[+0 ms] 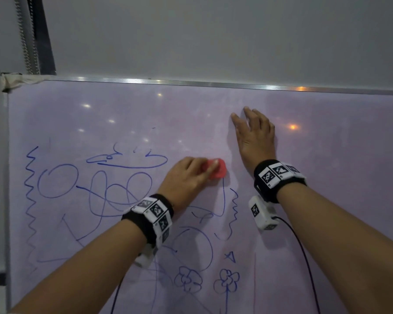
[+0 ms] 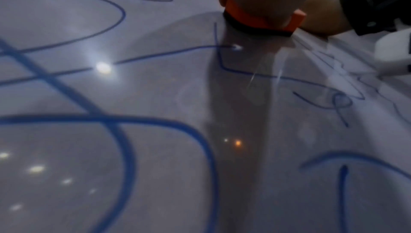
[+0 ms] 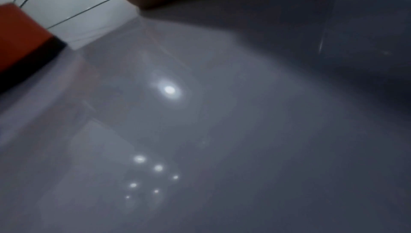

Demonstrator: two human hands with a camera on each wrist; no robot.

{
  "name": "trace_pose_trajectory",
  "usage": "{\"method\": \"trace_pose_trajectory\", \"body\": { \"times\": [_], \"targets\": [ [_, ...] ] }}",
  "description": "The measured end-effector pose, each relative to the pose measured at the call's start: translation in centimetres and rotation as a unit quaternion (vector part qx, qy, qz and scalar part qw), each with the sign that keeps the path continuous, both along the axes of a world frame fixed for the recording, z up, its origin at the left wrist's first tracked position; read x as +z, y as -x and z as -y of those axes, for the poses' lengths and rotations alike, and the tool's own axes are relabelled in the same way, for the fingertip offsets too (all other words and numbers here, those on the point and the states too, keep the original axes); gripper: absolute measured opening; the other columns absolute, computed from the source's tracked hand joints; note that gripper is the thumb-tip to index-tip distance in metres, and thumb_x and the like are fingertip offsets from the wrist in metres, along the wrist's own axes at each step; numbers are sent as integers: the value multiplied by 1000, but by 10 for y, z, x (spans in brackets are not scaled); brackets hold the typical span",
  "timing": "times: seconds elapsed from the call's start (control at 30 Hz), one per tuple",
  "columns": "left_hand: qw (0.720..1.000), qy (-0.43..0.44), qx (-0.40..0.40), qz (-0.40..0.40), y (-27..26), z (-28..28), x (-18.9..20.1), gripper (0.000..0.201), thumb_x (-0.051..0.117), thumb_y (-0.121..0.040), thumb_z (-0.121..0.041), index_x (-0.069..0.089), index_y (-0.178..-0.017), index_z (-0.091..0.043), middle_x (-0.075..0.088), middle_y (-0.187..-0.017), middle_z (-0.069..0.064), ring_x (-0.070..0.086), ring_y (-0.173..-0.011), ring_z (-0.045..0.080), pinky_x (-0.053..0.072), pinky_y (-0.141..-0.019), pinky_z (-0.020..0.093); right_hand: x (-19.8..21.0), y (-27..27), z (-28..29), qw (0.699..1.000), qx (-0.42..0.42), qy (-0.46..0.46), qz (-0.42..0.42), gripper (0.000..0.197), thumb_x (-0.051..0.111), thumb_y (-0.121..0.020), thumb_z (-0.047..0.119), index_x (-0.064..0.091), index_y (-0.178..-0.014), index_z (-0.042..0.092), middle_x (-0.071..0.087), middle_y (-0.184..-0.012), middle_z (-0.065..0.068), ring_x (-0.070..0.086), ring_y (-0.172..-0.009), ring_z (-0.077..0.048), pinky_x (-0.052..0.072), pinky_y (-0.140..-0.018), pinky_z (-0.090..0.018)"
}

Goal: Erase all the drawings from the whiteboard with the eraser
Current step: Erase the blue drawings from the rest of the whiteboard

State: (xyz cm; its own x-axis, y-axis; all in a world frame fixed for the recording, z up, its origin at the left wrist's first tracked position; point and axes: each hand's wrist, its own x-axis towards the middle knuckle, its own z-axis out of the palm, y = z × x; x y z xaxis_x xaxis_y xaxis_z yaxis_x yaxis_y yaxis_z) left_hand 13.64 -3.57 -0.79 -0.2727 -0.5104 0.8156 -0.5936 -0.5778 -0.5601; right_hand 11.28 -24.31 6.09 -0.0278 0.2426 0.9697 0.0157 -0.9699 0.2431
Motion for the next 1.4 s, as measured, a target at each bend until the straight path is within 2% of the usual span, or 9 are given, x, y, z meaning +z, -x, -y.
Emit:
{"method": "trace_pose_trajectory", "body": {
  "times": [0.13, 0.23, 0.3, 0.5, 0.7, 0.87, 1.03, 1.23, 1.4],
  "targets": [
    [1000, -24, 0, 19, 0, -10, 25, 34, 53, -86, -24, 57, -118, -13, 61, -95, 13, 52, -73, 28, 46, -66, 37, -2, 2, 1, 1000, -5, 7, -11, 37, 45, -89, 17, 50, -126, 20, 53, -129, -18, 32, -120, -29, 24, -93, -38],
    [980, 175, 32, -92, 2, -13, 67, 38, 52, -85, -28, 60, -120, -15, 63, -92, 18, 57, -72, 35, 51, -57, 37, -2, 3, 0, 1000, 3, -3, -14, 34, 42, -91, 17, 54, -123, 17, 53, -130, -17, 31, -121, -28, 23, -94, -38],
    [972, 206, 35, -112, 3, -6, 67, 40, 51, -84, -29, 62, -120, -12, 62, -95, 19, 56, -74, 37, 50, -58, 37, -2, 4, -1, 1000, 14, -6, -18, 34, 41, -91, 17, 56, -121, 14, 53, -130, -18, 31, -121, -28, 23, -95, -38],
    [995, -98, -29, 18, 3, 2, -30, 33, 47, -92, -13, 48, -124, -11, 45, -112, 10, 45, -86, 26, 42, -82, 39, -2, 2, 2, 1000, 12, -6, -17, 33, 43, -89, 16, 55, -119, 15, 53, -130, -18, 32, -121, -28, 24, -94, -38],
    [993, 97, -44, -54, 7, 14, -9, 38, 57, -87, -25, 50, -122, -15, 63, -103, 14, 46, -82, 27, 40, -75, 38, -2, 4, 0, 1000, 15, -5, -18, 33, 44, -87, 15, 51, -119, 17, 53, -129, -17, 32, -121, -28, 25, -95, -39],
    [988, -141, -45, 48, 6, 24, -38, 41, 56, -85, -15, 46, -125, -16, 44, -113, 7, 44, -89, 24, 37, -90, 40, -1, 6, 0, 1000, 15, -5, -27, 35, 42, -87, 16, 51, -121, 15, 51, -131, -18, 31, -122, -28, 24, -96, -39],
    [992, 85, -71, -55, 11, 38, -24, 45, 66, -82, -17, 49, -123, -17, 45, -113, 6, 45, -84, 26, 40, -76, 40, -2, 6, -1, 1000, 10, -3, -17, 35, 43, -86, 15, 48, -120, 17, 52, -129, -18, 32, -121, -28, 24, -95, -39],
    [980, -177, -69, 64, 4, 23, -68, 31, 43, -97, -12, 48, -127, -21, 47, -116, 5, 49, -95, 21, 39, -90, 36, -1, 6, 0, 1000, 9, -1, -22, 34, 42, -87, 16, 48, -121, 17, 52, -130, -18, 31, -122, -28, 24, -94, -39],
    [996, 45, -61, -38, 3, 19, -65, 46, 64, -84, -14, 50, -126, -21, 47, -119, 7, 48, -97, 27, 43, -82, 43, -3, 9, 3, 999, -1, 16, -44, 38, 40, -89, 18, 49, -125, 13, 49, -133, -20, 29, -124, -29, 22, -96, -39]
  ]
}}
